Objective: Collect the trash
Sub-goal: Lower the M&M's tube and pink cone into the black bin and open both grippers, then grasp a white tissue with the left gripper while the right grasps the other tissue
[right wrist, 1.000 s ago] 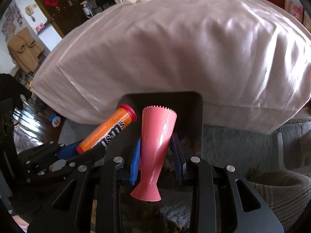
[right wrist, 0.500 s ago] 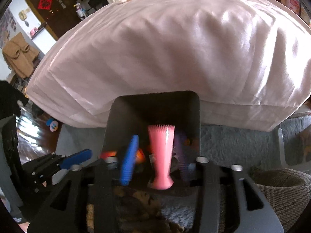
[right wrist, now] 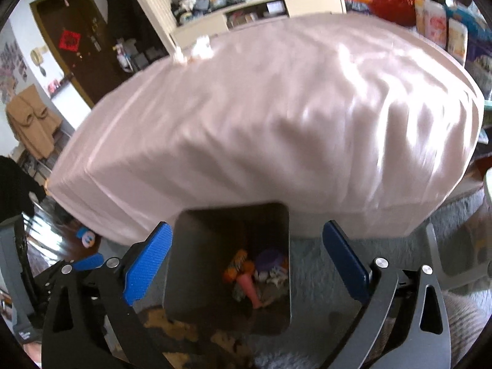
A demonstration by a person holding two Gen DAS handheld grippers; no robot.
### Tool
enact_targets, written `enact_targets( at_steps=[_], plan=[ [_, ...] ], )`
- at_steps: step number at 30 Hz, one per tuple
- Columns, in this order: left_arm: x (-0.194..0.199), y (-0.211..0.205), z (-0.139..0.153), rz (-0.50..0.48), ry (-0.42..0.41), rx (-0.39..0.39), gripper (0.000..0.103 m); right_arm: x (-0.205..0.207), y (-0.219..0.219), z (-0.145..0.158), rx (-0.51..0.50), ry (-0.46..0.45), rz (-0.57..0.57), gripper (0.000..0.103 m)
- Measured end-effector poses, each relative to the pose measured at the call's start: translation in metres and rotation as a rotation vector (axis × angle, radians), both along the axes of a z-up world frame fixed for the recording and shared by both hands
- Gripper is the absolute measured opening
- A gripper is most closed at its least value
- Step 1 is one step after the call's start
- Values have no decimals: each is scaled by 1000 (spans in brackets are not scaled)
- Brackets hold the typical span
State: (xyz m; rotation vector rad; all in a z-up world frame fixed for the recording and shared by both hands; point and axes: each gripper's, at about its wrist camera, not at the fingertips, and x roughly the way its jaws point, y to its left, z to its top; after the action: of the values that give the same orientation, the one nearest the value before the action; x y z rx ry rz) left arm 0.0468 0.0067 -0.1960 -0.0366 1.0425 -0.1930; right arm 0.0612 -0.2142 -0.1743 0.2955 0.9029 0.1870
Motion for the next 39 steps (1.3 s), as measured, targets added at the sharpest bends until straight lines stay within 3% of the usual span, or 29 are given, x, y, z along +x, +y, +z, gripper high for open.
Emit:
enact_targets(
  at_steps=[7,16,26,34,35,39],
  plan=[
    [35,6,47,24,-97,10,90,35,-10,46,-14,-100,-20,99],
    [124,12,87,16,-174,53,90,138,2,73,-42,-121,-11,99],
    [243,25,88,69,-182,144,90,245,43,77,-179,-109,44,98],
    [302,26,86,60,-181,163,90,324,65,67,-82,-62,48,98],
    [308,26,85,56,-179,159,90,335,69,65,-70,-52,52,96],
    [326,26,81,44,-171,149,90,363,83,52,-49,0,70,72]
  ],
)
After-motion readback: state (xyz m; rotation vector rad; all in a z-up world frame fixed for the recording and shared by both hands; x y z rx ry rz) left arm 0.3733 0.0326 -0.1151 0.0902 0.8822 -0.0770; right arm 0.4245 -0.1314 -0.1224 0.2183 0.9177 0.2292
